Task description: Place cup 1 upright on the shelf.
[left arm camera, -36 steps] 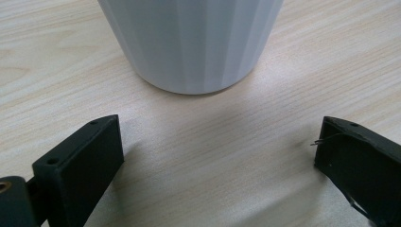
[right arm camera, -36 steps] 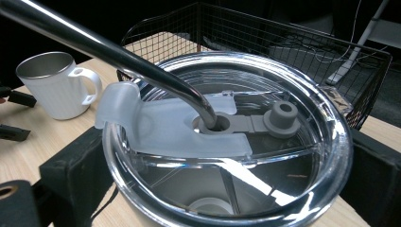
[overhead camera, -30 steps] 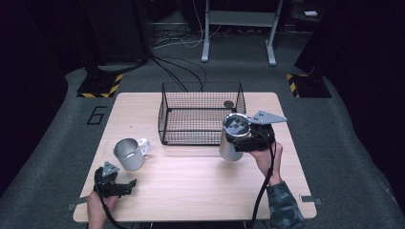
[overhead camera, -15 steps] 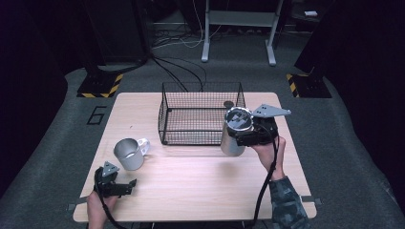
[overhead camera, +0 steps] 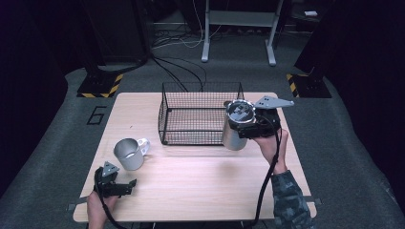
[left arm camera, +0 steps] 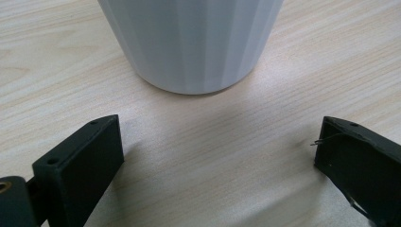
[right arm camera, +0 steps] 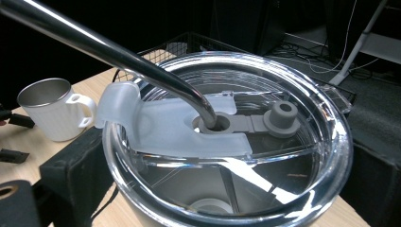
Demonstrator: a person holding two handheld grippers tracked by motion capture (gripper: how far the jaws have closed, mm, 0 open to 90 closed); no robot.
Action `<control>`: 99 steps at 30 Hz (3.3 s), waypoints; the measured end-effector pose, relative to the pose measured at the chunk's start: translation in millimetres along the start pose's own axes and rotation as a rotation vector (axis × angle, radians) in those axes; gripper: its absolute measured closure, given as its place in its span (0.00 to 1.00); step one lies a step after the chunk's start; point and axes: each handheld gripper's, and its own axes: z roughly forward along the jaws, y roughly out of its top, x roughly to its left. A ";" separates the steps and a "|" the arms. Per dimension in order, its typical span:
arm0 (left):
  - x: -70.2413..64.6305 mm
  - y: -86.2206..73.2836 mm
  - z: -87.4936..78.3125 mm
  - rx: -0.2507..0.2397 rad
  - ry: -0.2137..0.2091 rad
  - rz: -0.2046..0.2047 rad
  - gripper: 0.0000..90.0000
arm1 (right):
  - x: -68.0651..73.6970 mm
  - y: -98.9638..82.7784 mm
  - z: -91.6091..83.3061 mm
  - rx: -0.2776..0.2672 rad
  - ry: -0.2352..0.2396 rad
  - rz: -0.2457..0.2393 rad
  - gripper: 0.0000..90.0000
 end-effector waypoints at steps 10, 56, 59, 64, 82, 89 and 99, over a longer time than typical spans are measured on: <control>0.1 0.0 0.0 0.000 0.000 0.000 0.02 | -2.8 18.0 0.7 0.000 -0.004 -0.032 0.04; 0.0 0.0 -0.1 0.000 0.000 0.000 0.02 | -25.4 58.2 57.1 0.030 -0.026 -0.004 0.04; 0.0 0.0 -0.1 0.000 0.000 0.001 0.02 | -27.6 57.8 62.7 0.034 -0.031 -0.002 0.04; 0.0 0.0 -0.1 0.000 0.000 0.001 0.02 | -30.3 56.2 72.2 0.043 -0.042 0.011 0.04; -0.3 -0.2 0.1 -0.004 0.003 0.001 0.02 | -46.4 45.2 104.8 0.062 -0.075 0.074 0.04; 0.2 0.1 -0.5 0.003 -0.001 0.006 0.02 | -52.8 39.0 113.7 0.074 -0.084 0.096 0.04; 0.0 0.0 -0.6 0.004 -0.002 0.003 0.02 | -56.6 25.2 128.4 0.115 -0.097 0.109 0.04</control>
